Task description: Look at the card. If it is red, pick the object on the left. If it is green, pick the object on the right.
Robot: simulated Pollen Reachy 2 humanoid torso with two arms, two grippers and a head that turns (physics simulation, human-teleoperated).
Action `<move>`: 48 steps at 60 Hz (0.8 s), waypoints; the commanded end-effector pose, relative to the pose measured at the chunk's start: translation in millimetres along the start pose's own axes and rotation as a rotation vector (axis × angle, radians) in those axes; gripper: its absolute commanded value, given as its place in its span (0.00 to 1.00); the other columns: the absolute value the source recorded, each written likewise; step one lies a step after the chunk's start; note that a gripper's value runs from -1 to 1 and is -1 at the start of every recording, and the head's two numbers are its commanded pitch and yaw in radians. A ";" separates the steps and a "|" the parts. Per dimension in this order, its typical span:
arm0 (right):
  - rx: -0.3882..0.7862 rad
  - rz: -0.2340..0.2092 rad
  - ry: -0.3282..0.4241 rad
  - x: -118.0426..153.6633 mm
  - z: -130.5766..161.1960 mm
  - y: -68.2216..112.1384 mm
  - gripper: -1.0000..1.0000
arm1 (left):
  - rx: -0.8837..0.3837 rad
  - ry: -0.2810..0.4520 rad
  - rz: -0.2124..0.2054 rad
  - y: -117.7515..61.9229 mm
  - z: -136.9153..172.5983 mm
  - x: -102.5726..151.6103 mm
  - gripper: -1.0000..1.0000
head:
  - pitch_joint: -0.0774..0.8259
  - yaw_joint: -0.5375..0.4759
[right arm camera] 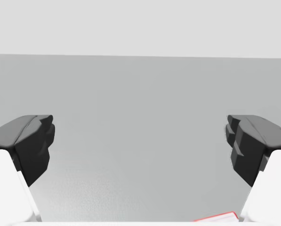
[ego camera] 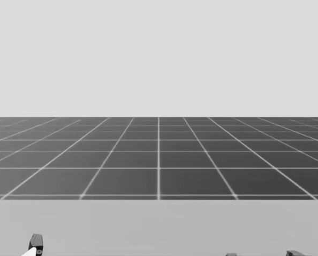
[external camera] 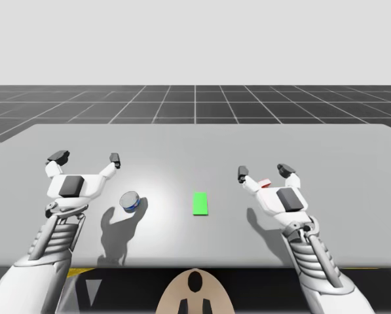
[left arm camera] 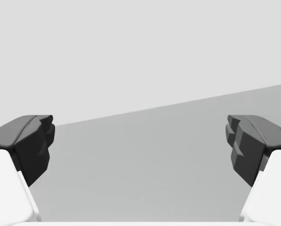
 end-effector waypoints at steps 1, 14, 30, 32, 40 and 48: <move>-0.027 -0.043 0.000 -3.4 2.4 8.4 0.00 | -0.004 -0.004 -0.013 0.0 0.8 -0.4 0.00 | 0.11 0.53; -0.022 -0.061 0.003 -2.7 -0.3 6.6 0.00 | -0.008 -0.006 -0.016 -0.3 1.4 -0.2 0.00 | 0.22 0.53; -0.032 -0.066 0.003 -3.4 -1.6 6.1 0.00 | -0.018 -0.006 -0.033 0.0 1.7 -1.2 0.00 | 0.48 0.53; -0.032 -0.065 0.004 -3.5 -1.6 6.3 0.00 | -0.018 -0.006 -0.035 0.0 1.5 -1.4 0.00 | 0.52 0.53; -0.033 -0.065 0.005 -3.1 -1.7 5.9 0.00 | -0.020 -0.008 -0.040 0.2 1.5 -1.6 0.00 | 0.66 0.53; -0.033 -0.065 0.006 -3.0 -1.8 5.9 0.00 | -0.021 -0.011 -0.046 -0.1 1.2 -1.2 0.00 | 0.78 0.52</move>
